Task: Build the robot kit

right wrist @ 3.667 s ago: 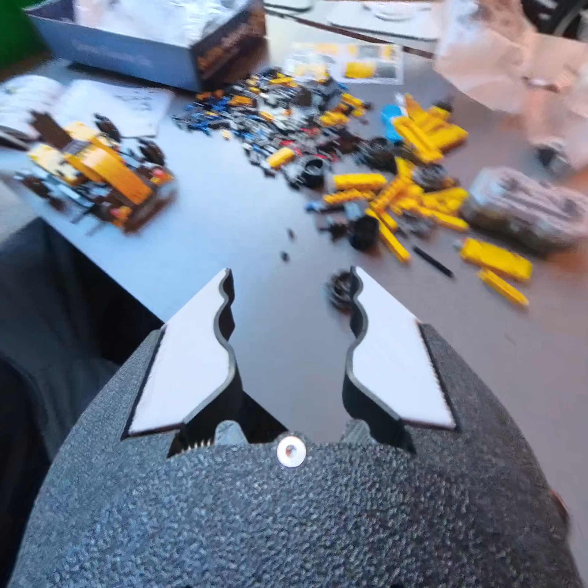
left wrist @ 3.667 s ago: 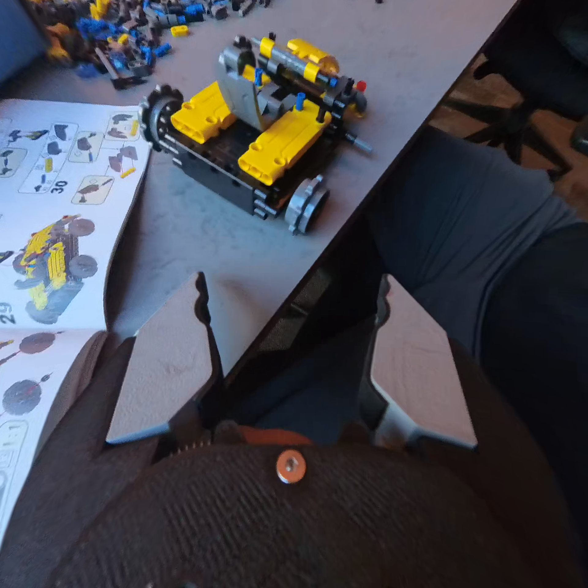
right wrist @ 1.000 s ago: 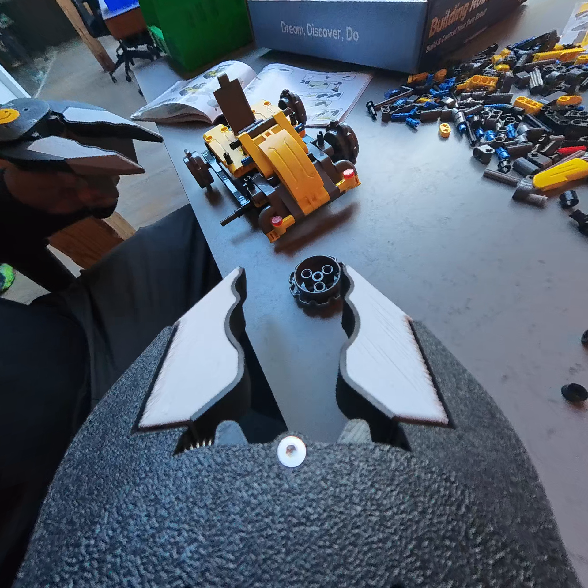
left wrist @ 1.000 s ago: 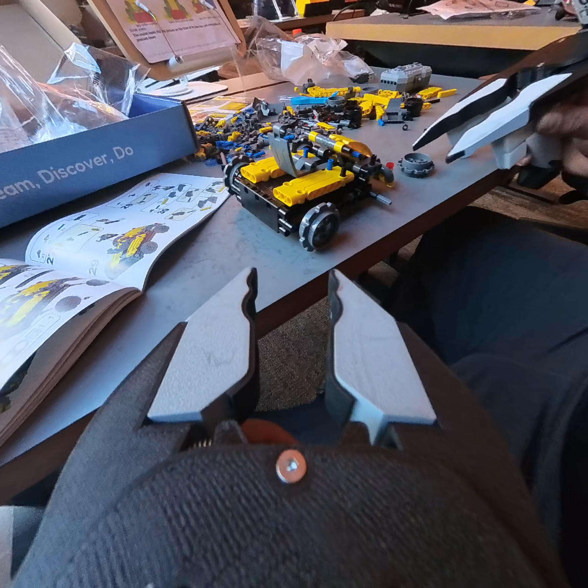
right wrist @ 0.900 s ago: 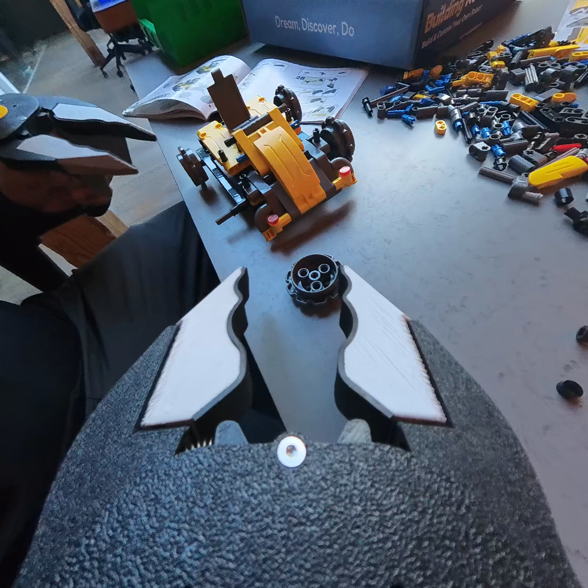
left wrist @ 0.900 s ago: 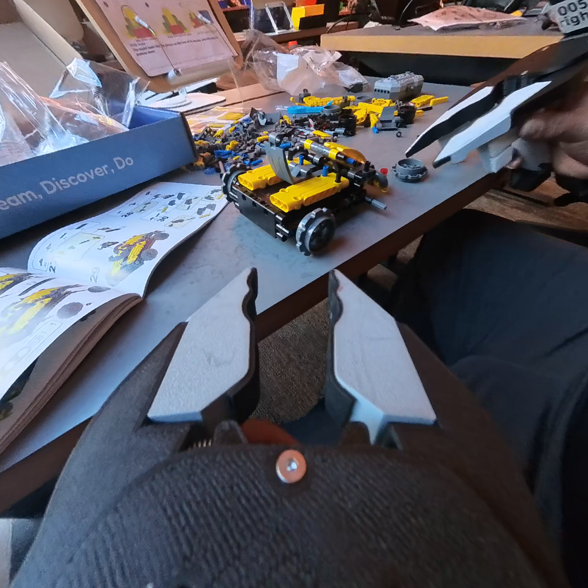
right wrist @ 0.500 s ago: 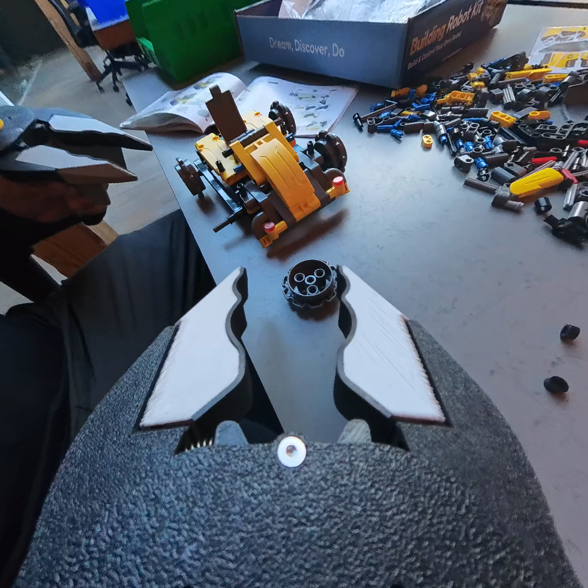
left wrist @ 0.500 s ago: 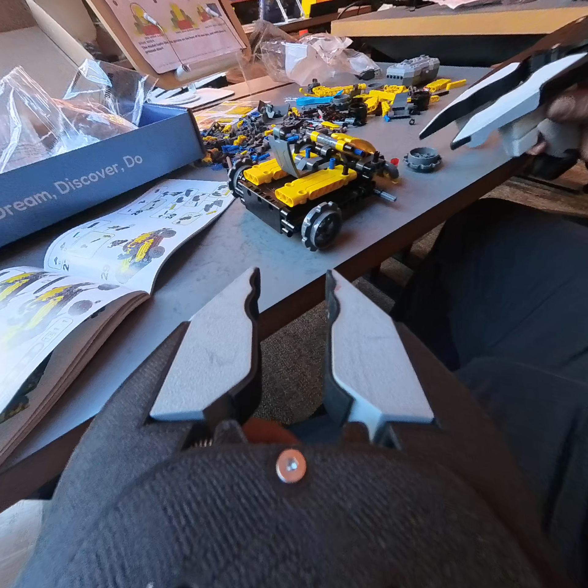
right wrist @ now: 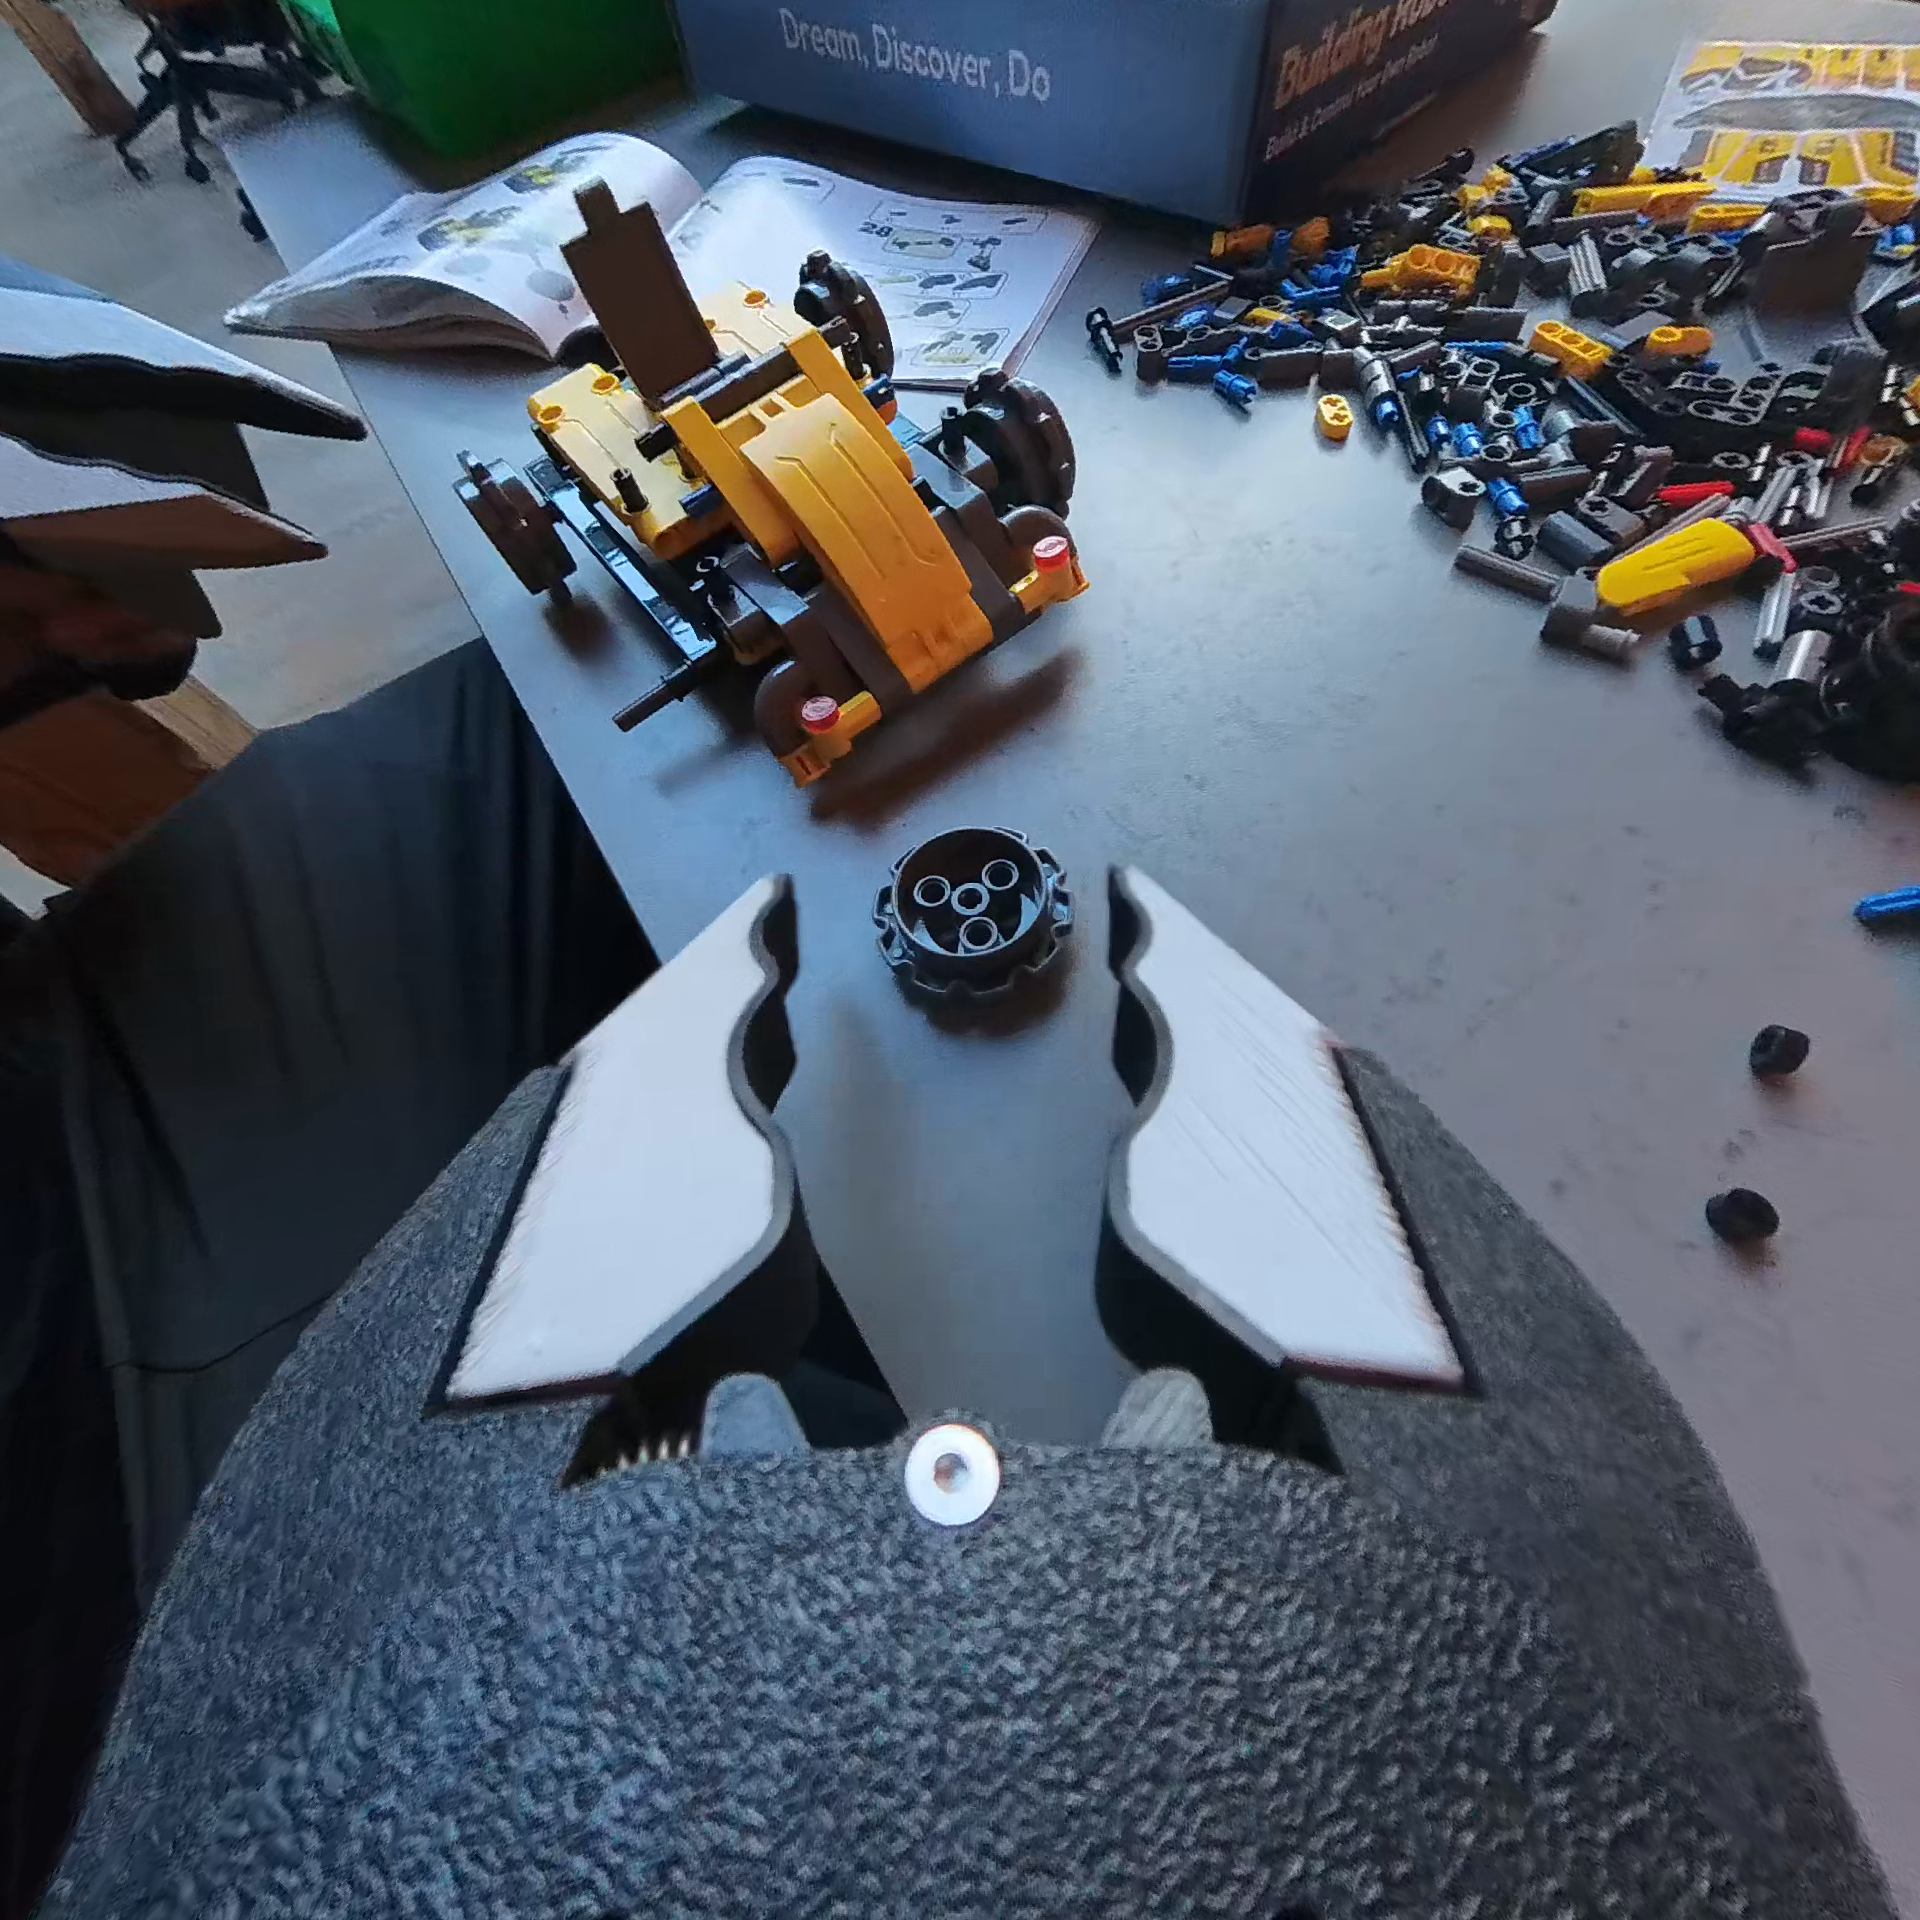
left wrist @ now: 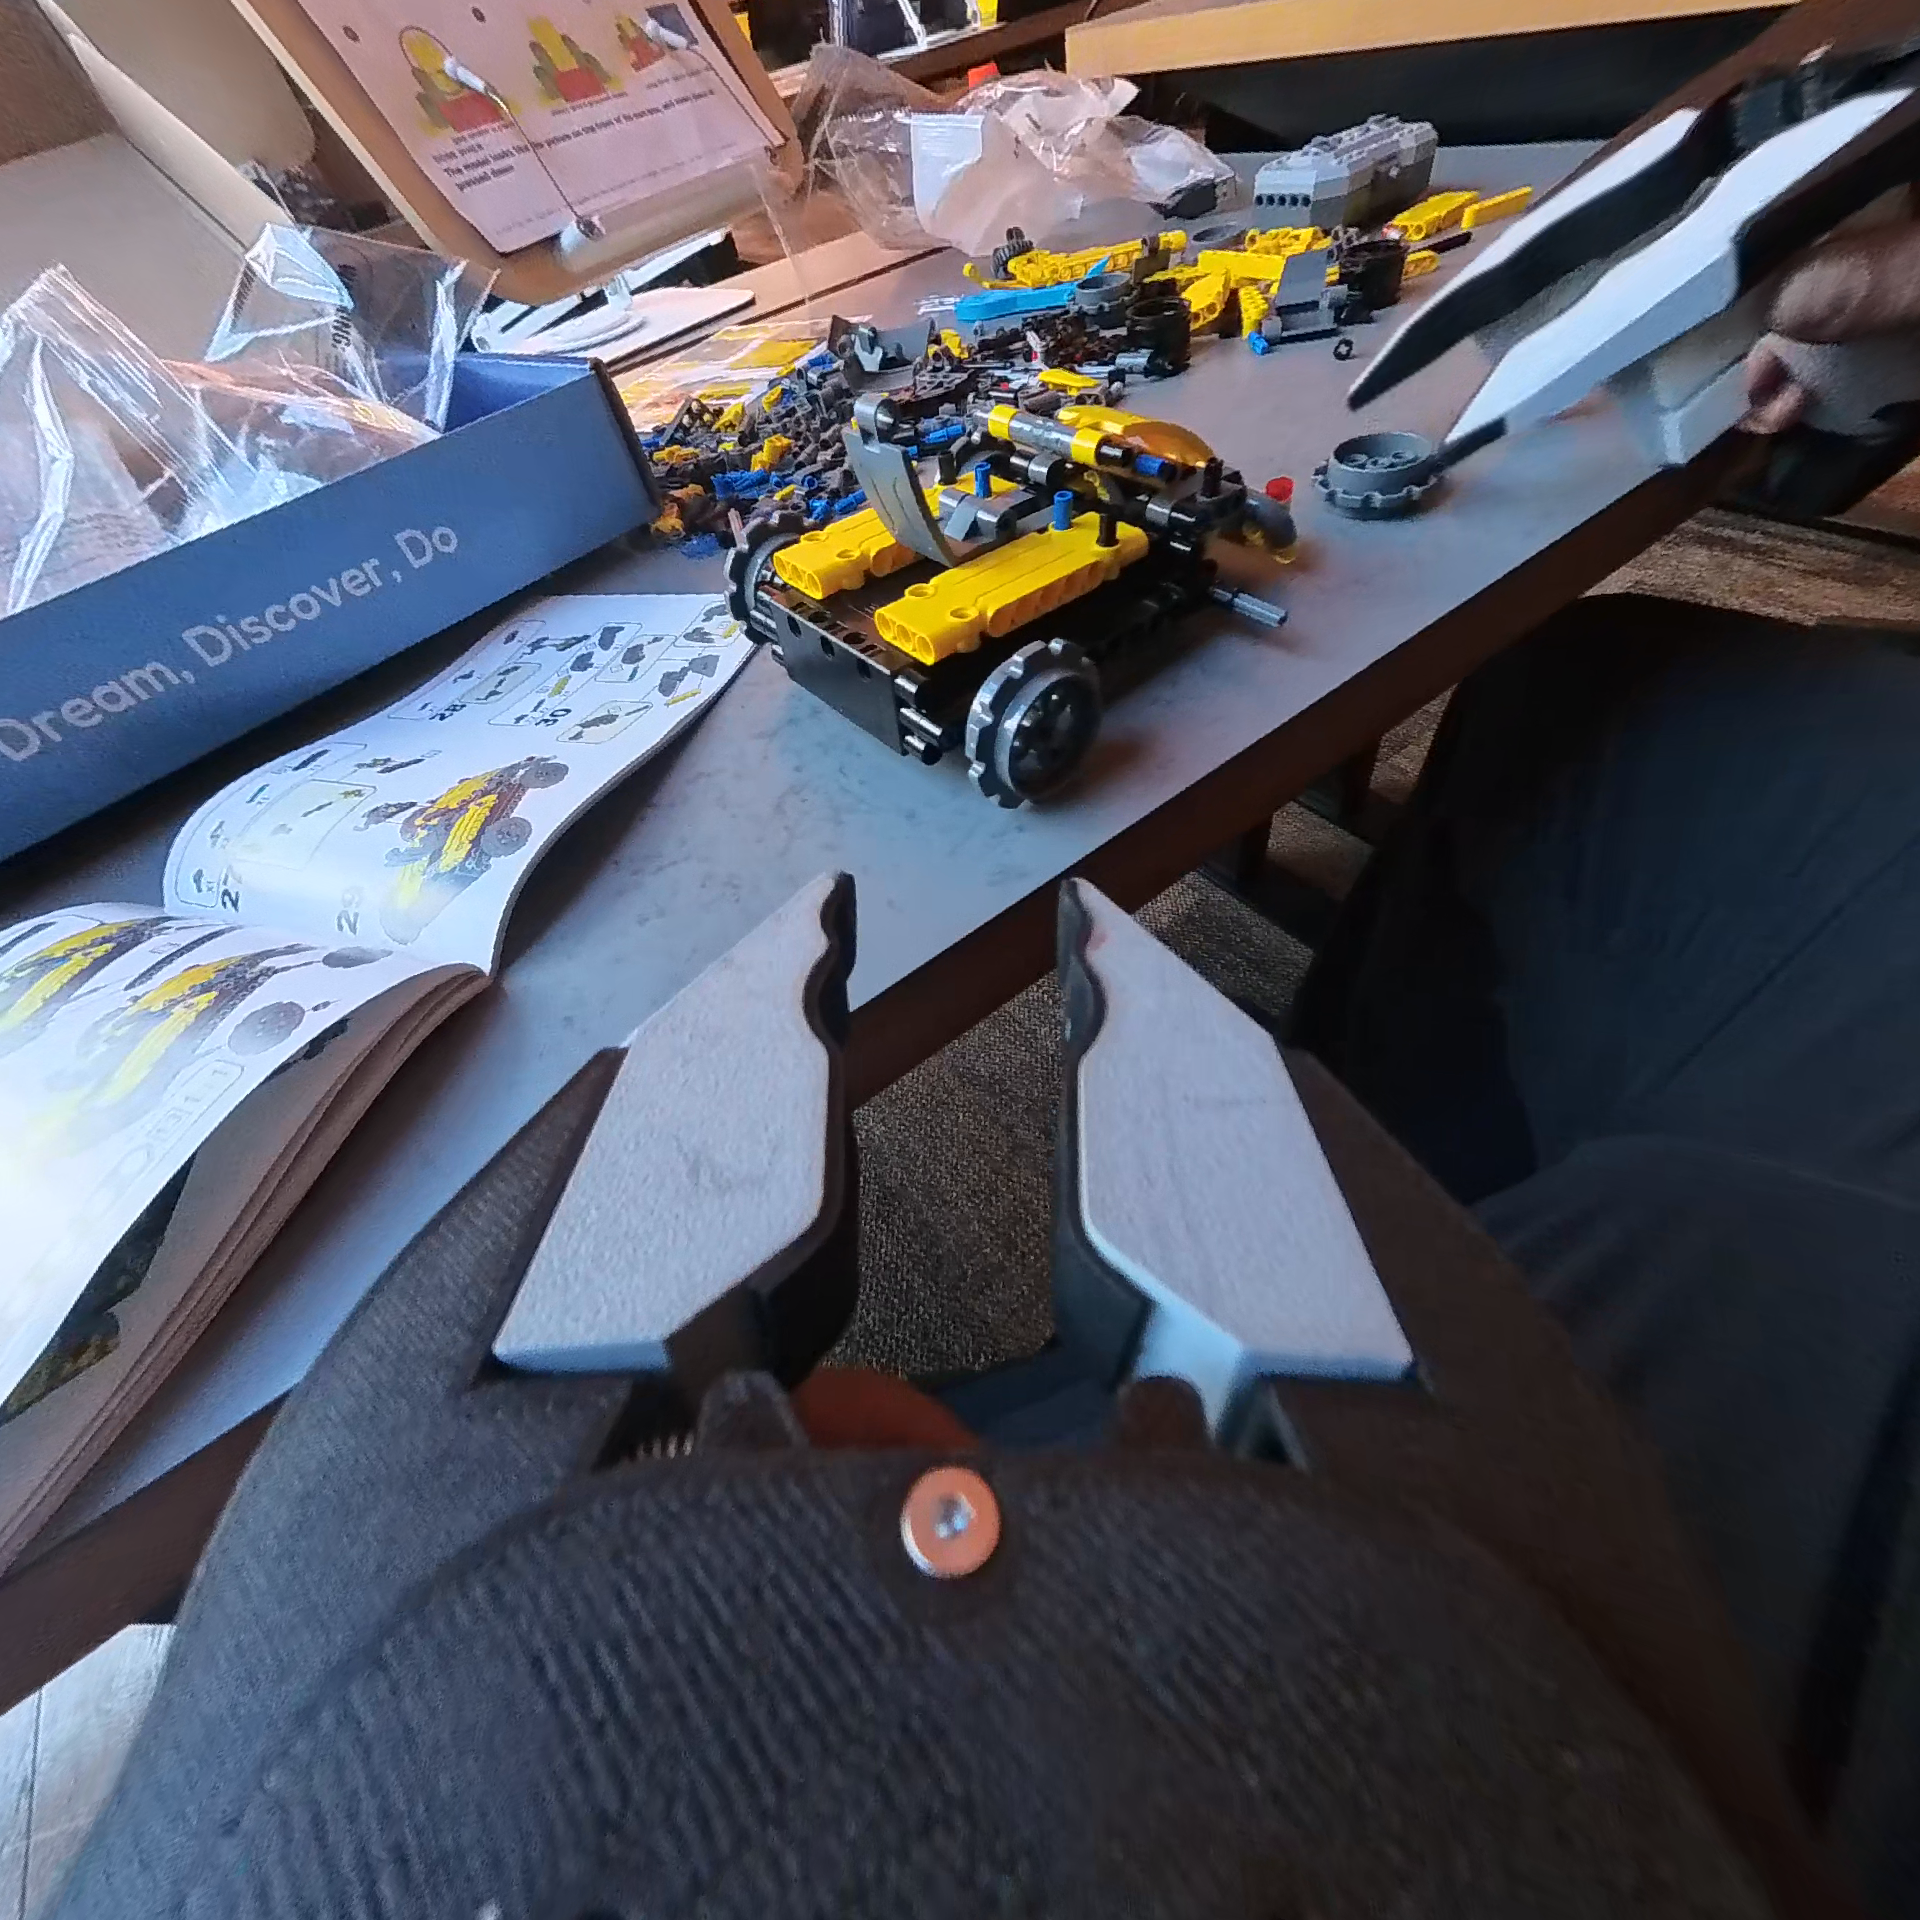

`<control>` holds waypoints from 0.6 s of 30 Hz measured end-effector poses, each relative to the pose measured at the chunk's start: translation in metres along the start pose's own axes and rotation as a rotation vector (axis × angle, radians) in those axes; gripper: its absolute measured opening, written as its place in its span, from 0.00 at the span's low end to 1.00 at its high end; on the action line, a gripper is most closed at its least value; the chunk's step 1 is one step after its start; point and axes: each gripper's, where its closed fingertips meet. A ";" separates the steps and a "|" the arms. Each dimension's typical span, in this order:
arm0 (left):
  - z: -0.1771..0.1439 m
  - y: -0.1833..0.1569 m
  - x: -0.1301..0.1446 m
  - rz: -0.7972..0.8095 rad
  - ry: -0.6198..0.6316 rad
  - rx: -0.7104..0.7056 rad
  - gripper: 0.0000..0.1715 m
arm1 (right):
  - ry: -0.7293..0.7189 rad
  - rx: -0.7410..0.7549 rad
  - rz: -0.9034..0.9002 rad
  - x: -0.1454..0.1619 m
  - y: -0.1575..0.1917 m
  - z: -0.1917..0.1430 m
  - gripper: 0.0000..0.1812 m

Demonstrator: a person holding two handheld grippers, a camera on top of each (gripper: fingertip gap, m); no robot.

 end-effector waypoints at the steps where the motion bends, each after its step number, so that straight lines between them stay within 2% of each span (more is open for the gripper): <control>1: 0.000 0.000 -0.001 -0.002 -0.003 0.001 0.21 | -0.009 0.004 0.007 -0.001 -0.001 0.000 0.36; 6: 0.000 -0.001 0.001 -0.012 0.005 0.007 0.20 | 0.018 0.032 0.009 0.002 -0.004 0.002 0.37; 14: 0.002 -0.004 0.004 -0.037 0.013 0.048 0.20 | 0.059 0.136 -0.061 0.007 -0.011 0.008 0.27; 18: 0.003 -0.008 0.003 -0.038 0.013 0.062 0.20 | 0.080 0.144 -0.070 0.009 -0.011 0.009 0.37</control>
Point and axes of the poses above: each gripper's, where its closed fingertips meet, z out along the fingers, x out of its underside, y = z × x across the jaws, and after that the axes turned 13 degrees about x, right-handed
